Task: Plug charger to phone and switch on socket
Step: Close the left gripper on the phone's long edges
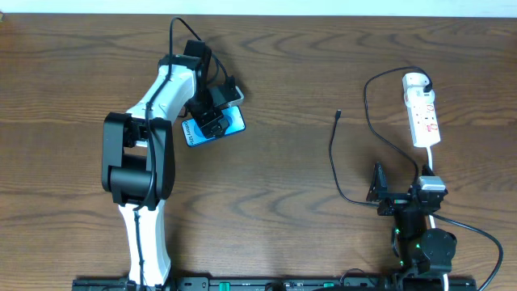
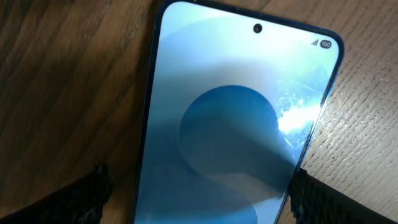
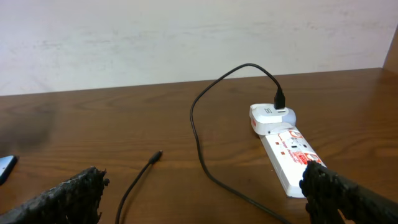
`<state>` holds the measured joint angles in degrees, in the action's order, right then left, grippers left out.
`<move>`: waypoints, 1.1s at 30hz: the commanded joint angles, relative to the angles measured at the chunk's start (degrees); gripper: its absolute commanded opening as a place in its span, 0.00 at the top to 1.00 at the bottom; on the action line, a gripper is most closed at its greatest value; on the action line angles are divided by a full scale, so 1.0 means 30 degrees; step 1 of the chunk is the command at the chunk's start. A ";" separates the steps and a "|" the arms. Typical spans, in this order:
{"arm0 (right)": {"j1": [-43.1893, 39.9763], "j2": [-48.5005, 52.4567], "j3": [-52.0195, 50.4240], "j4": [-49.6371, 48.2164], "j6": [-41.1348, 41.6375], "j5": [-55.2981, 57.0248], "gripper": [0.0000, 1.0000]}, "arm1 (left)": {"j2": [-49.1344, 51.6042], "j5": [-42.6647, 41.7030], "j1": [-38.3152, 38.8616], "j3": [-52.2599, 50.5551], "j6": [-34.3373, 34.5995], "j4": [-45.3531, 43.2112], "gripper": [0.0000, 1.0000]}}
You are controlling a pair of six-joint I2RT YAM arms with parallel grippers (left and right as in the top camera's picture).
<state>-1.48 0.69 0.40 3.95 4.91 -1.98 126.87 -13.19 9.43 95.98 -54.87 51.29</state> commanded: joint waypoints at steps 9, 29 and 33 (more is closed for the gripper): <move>0.0131 -0.0124 -0.0036 0.0058 -0.0240 -0.0182 0.01 | 0.0153 0.0109 0.0532 -0.0998 -0.0495 0.0204 0.06; 0.0131 -0.0124 -0.0036 0.0058 -0.0233 -0.0182 0.01 | 0.0160 -0.0087 0.0954 -0.2535 -0.0481 -0.0663 0.21; 0.0131 -0.0124 -0.0036 0.0058 -0.0233 -0.0182 0.01 | 0.0160 -0.0087 0.0954 -0.2535 -0.0481 -0.0663 0.23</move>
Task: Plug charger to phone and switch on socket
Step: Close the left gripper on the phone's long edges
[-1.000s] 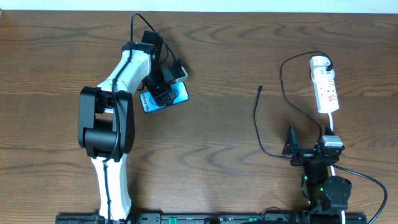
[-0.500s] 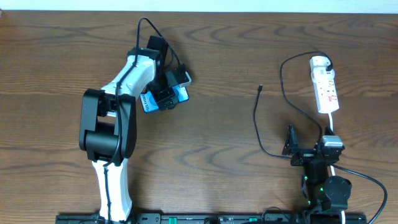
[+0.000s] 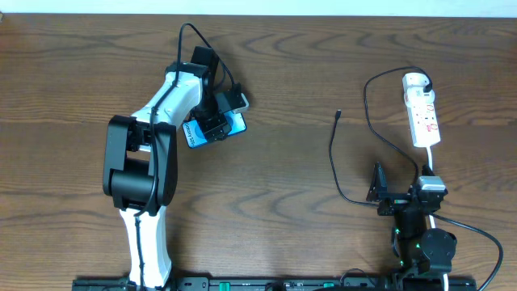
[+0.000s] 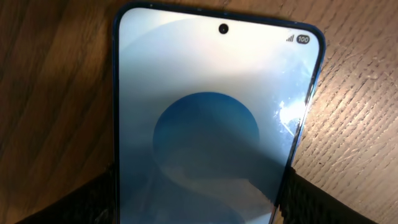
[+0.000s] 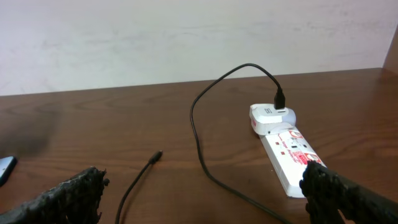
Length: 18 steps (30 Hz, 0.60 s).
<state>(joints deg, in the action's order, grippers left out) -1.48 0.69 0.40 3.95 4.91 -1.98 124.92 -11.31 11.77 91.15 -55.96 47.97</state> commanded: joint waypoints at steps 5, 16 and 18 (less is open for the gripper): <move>0.0131 -0.0124 -0.0036 0.0058 -0.0233 -0.0182 0.01 | 0.0809 -0.0707 0.0175 -0.0918 -0.0109 0.0321 0.31; 0.0131 -0.0117 -0.0036 0.0058 -0.0233 -0.0182 0.01 | 0.0809 -0.0714 0.0182 -0.0918 0.5421 -0.0517 0.35; 0.0131 -0.0124 -0.0036 0.0058 -0.0233 -0.0182 0.01 | 0.0809 -0.0721 0.0182 -0.0918 0.7956 -0.0743 0.35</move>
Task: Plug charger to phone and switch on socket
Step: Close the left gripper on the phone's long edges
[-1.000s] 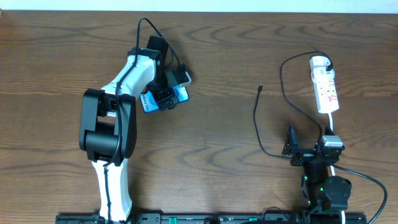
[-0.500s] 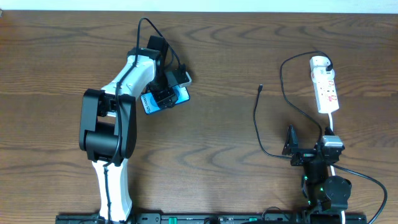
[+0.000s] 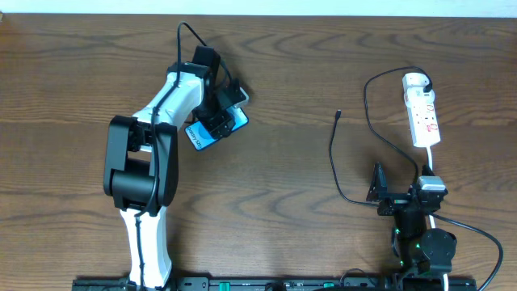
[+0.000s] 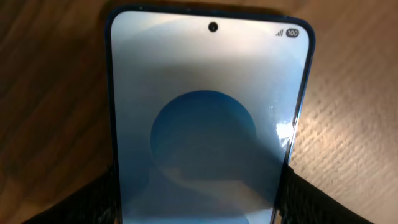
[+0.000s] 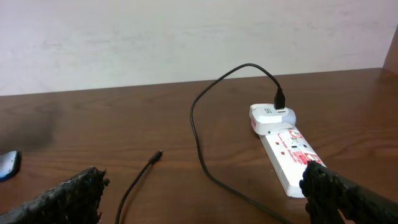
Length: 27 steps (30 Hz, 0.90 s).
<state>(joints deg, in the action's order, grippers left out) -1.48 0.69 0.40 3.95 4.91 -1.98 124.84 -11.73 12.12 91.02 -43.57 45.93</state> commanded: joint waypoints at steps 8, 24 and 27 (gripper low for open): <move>0.0131 -0.0117 -0.0036 0.0058 -0.0233 -0.0182 0.01 | 0.0838 -0.0576 0.0066 -0.0874 1.3573 -0.0379 0.35; 0.0131 -0.0117 -0.0036 0.0058 -0.0233 -0.0182 0.01 | 0.0838 0.0342 0.0058 -0.0874 1.6619 -0.0925 0.34; 0.0131 -0.0117 -0.0036 0.0058 -0.0233 -0.0182 0.01 | 0.0838 0.0342 0.0058 -0.0874 1.6619 -0.0925 0.33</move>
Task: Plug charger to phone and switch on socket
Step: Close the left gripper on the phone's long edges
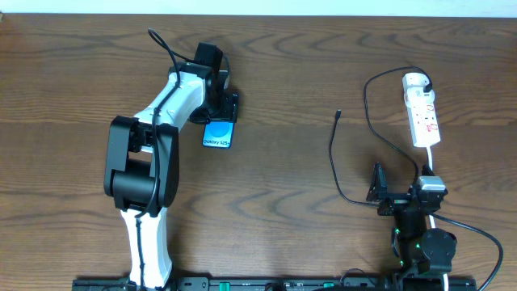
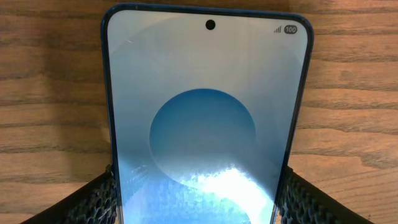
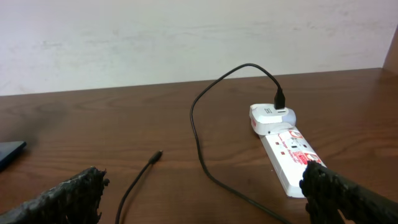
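The blue phone (image 1: 218,134) lies lengthwise toward the table's front, screen lit; it fills the left wrist view (image 2: 205,112). My left gripper (image 1: 218,119) is shut on it, one black finger against each long edge (image 2: 96,196). The black charger cable ends in a loose plug (image 1: 338,114) on the table at middle right, also in the right wrist view (image 3: 157,156). Its other end sits in the white adapter (image 3: 272,117) on the white socket strip (image 1: 422,113). My right gripper (image 1: 401,184) rests open near the front, its fingers wide apart (image 3: 202,177).
The cable loops between the strip and my right arm (image 1: 359,153). The strip's own lead runs down past the right arm's base (image 1: 464,226). Bare wooden table (image 1: 283,186) lies between the phone and the plug. A pale wall (image 3: 186,37) stands behind the table.
The phone in my left gripper has turned from a slant to straight, its length now pointing to the table's front, and sits slightly further right. The right arm and cable have not moved.
First my left gripper stood open over the slanted phone, fingers clear of its edges. Then the fingers were against both edges. The phone then sat a little to the right, still slanted, and now lies straight in the grip. The right arm stayed still.
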`<state>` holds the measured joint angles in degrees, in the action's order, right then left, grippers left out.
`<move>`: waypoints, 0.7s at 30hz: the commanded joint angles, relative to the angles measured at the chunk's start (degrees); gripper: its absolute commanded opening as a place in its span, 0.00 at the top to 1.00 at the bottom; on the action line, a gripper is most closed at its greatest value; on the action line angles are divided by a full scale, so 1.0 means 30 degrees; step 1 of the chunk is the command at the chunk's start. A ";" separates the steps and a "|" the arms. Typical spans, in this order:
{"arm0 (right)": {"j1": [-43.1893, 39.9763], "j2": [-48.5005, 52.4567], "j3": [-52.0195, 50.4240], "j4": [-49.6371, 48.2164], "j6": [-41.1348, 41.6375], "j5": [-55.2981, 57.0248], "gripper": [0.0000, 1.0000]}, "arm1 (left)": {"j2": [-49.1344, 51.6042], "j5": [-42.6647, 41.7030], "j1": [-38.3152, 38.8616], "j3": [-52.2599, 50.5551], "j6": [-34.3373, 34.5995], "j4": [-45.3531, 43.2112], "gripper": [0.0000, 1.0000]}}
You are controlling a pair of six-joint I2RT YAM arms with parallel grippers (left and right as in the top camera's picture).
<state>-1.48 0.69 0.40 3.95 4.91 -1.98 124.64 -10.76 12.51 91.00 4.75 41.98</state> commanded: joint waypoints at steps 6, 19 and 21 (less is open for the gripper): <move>0.0131 -0.0117 -0.0036 0.0058 -0.0233 -0.0182 0.01 | 0.0903 0.0022 -0.0073 -0.0867 0.0510 0.0393 0.25; 0.0131 -0.0117 -0.0036 0.0058 -0.0233 -0.0182 0.01 | 0.0903 0.0022 -0.0066 -0.0867 -0.0153 0.0474 0.01; 0.0131 -0.0117 -0.0036 0.0058 -0.0233 -0.0182 0.01 | 0.0903 0.0109 -0.0066 -0.0867 -0.1253 0.0510 0.00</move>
<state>-1.48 0.69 0.40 3.95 4.91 -1.98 124.55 -10.37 12.58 90.98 5.21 42.46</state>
